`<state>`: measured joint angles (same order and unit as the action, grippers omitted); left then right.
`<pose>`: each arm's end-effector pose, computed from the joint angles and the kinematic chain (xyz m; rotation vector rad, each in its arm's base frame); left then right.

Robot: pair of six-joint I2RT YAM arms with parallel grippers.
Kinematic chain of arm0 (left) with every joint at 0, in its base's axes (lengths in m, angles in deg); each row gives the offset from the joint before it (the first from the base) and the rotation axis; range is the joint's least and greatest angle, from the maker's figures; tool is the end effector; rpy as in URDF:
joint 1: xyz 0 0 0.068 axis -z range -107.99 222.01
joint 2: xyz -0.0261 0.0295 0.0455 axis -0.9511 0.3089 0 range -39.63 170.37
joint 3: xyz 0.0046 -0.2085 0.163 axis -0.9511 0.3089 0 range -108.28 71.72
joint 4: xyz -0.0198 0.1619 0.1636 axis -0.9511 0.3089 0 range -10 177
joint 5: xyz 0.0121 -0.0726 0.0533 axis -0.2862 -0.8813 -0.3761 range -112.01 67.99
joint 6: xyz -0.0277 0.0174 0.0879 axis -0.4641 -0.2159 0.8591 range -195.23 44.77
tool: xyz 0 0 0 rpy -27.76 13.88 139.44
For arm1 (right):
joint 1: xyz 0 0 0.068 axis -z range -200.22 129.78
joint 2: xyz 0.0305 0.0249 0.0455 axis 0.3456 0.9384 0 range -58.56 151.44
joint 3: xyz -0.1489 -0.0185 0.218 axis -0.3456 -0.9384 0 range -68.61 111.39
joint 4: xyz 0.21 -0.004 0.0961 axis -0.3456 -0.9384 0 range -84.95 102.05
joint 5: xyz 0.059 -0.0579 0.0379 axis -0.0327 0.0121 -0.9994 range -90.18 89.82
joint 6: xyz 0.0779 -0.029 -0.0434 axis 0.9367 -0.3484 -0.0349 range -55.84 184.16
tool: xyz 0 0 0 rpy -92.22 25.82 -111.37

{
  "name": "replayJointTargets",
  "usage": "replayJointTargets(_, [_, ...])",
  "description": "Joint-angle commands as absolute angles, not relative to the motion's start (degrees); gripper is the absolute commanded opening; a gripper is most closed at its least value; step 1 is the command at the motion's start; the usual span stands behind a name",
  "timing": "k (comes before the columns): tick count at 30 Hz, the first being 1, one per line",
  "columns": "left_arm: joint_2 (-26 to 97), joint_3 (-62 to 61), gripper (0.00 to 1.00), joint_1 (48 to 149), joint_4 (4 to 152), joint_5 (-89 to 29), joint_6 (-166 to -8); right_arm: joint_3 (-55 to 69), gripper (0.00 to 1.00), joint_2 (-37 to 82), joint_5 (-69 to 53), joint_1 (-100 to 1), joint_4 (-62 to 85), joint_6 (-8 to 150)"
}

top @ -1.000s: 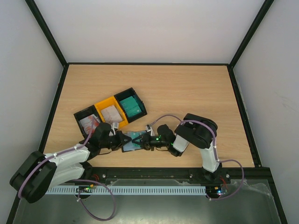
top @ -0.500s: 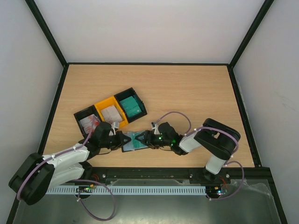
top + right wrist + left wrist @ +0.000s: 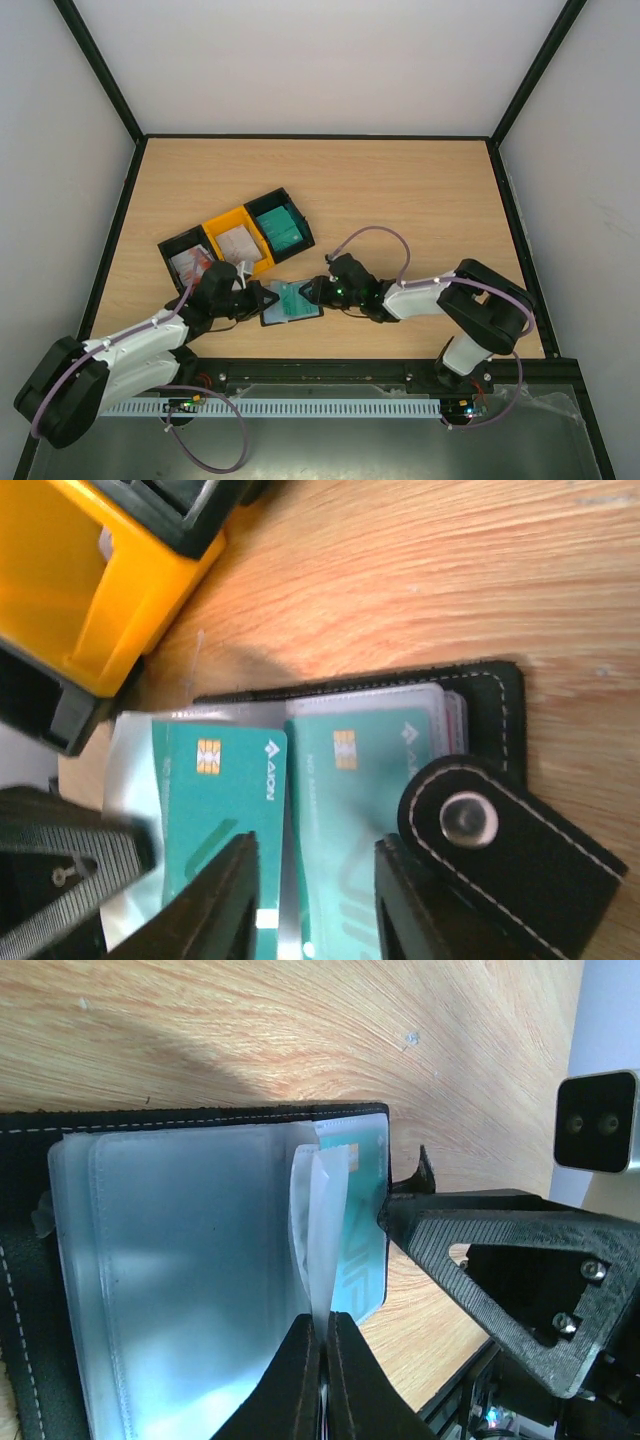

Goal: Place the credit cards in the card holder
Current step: Insert the credit card into the card holder.

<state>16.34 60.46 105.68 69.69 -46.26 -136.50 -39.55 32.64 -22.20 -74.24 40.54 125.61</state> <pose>0.1428 -0.1368 0.1333 -0.3155 2.4511 -1.3108 0.1532 0.2649 0.1250 -0.0999 2.5622 1.4199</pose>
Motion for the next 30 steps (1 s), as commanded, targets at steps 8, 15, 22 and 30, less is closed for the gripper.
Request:
replayJointTargets(8, [14.65, 60.25, 0.02, 105.00, 73.45, -43.59, -134.60, -30.18, 0.20, 37.13, -16.40, -77.40, 28.89, 116.95])
replayJointTargets(15, [15.14, 59.97, 0.02, 105.06, 74.31, -43.55, -134.02, -27.74, 0.12, 42.79, -18.43, -78.18, 31.14, 117.47])
replayJointTargets(22, [17.77, 59.57, 0.19, 104.98, 71.15, -48.21, -132.90, -27.98, 0.02, 44.15, -19.89, -78.23, 33.05, 117.66])
replayJointTargets(30, [21.44, 58.08, 0.34, 105.07, 66.99, -53.89, -131.05, -28.80, 0.02, 44.08, -21.10, -78.23, 35.48, 117.79])
